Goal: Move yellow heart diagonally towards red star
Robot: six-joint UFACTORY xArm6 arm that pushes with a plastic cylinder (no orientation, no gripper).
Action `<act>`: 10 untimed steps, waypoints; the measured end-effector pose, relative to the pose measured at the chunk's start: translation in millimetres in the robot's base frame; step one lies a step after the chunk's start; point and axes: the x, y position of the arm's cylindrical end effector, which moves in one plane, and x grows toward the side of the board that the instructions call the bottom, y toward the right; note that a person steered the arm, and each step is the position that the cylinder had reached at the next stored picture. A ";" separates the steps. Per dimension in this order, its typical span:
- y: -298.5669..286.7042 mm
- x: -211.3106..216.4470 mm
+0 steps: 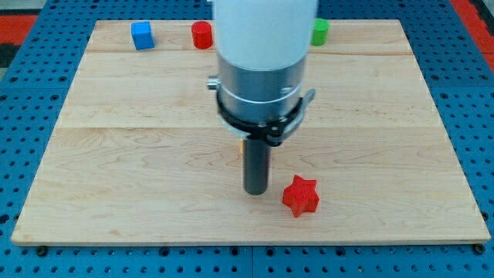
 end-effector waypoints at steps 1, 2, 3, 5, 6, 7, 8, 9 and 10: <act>20.7 23.3; 70.0 9.1; 116.6 2.5; 51.5 -16.1; -12.1 -42.3; -17.5 -75.2; 0.0 -90.8; -21.0 -119.9; 13.6 -126.2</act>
